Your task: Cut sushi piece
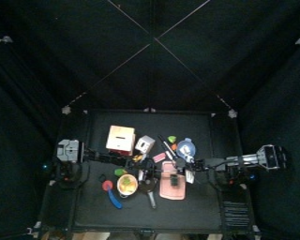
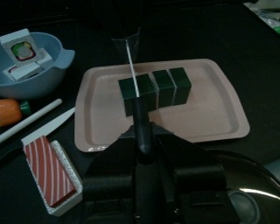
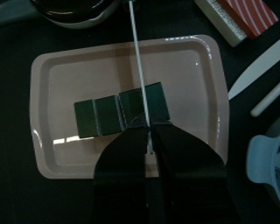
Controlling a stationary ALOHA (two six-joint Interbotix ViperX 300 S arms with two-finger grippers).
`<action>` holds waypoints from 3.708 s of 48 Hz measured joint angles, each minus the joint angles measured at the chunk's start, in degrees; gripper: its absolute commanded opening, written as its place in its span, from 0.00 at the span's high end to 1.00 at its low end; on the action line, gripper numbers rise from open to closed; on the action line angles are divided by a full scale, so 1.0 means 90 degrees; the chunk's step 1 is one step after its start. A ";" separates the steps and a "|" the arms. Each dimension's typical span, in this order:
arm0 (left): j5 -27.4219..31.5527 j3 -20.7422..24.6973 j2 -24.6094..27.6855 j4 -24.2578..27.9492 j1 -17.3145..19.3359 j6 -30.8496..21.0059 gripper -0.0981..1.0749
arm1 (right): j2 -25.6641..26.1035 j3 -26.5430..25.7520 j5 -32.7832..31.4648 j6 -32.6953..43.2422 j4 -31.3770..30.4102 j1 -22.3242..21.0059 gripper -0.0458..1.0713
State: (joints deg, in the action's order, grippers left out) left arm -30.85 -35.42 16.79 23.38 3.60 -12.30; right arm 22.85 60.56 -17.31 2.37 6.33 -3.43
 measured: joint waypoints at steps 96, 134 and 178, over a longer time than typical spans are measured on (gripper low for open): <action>0.0068 0.0010 -0.0137 -0.0049 -0.0127 0.0000 0.56 | 0.0098 0.0039 0.0000 0.0000 0.0098 -0.0068 0.67; 0.0078 0.0010 -0.0010 -0.0176 -0.0146 0.0000 0.56 | -0.0098 0.0059 0.0078 0.0000 0.0137 -0.0068 0.67; 0.0293 0.0078 -0.0039 -0.0186 -0.0273 0.0000 0.56 | -0.0234 0.0195 0.0313 0.0000 0.0000 -0.0068 0.67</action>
State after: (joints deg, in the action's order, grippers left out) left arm -28.21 -34.72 16.44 21.71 1.14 -12.30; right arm 20.74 62.31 -14.50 2.37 6.33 -4.04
